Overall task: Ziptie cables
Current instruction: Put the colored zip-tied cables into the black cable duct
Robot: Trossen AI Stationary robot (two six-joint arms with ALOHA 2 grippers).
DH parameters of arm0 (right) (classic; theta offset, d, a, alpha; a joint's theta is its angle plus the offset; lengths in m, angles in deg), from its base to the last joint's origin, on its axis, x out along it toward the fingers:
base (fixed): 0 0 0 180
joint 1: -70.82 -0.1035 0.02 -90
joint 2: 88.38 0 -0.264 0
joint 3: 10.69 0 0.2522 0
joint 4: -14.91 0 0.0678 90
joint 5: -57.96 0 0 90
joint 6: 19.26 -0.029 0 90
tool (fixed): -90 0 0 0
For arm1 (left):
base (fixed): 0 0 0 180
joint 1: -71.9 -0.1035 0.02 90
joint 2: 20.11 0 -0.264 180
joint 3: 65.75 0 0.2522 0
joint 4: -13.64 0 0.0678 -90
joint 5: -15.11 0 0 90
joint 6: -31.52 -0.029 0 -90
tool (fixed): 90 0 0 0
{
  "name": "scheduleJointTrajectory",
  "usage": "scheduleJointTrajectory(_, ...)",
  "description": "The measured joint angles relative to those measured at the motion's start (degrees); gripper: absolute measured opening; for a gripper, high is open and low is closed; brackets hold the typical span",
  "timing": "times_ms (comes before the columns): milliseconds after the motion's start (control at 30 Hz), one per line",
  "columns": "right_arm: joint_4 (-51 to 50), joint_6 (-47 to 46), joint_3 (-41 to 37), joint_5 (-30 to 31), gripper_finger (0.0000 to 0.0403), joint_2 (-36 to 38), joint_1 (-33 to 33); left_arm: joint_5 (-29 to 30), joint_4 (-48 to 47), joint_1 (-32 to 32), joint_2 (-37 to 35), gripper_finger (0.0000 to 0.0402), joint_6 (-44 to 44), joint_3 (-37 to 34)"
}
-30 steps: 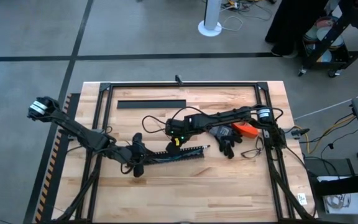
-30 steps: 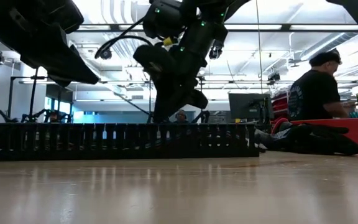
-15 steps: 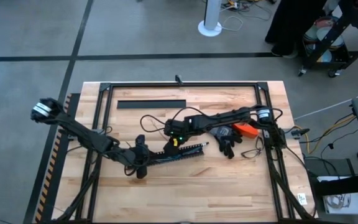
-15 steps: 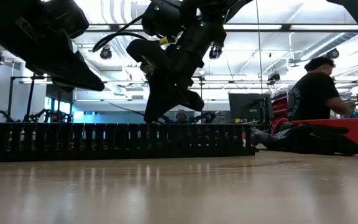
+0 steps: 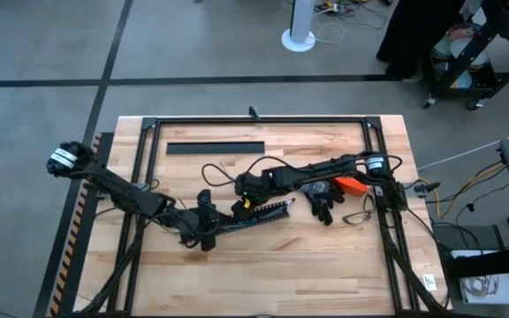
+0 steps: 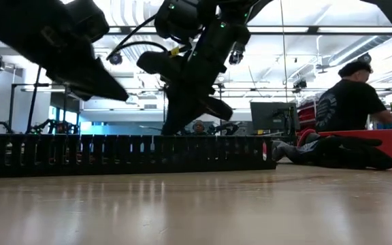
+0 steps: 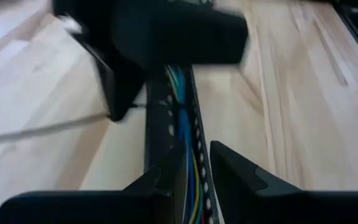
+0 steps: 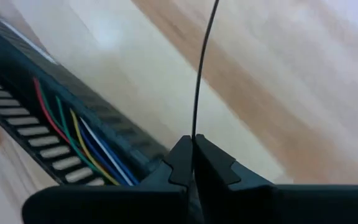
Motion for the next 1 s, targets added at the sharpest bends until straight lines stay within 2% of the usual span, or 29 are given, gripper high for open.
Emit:
scheduleJointTrajectory(100,-1.0,-2.9,0.0,0.7,0.0,-0.3,-1.0,0.0,0.0,-0.8,-0.1,0.0059,-0.5,0.9)
scheduleJointTrajectory(267,-1.1,-5.1,0.0,6.2,0.0,-0.3,-2.5,-0.1,-0.1,-1.1,-0.1,0.0059,-0.6,1.6)
scheduleJointTrajectory(567,-4.3,-9.1,0.0,11.7,0.0,-0.3,-3.4,-1.7,0.1,-1.2,0.7,0.0059,-0.5,1.7)
scheduleJointTrajectory(1000,1.1,-9.1,0.0,13.7,0.0,-0.6,-3.9,-1.7,1.0,-1.9,1.3,0.0059,-0.5,1.7)
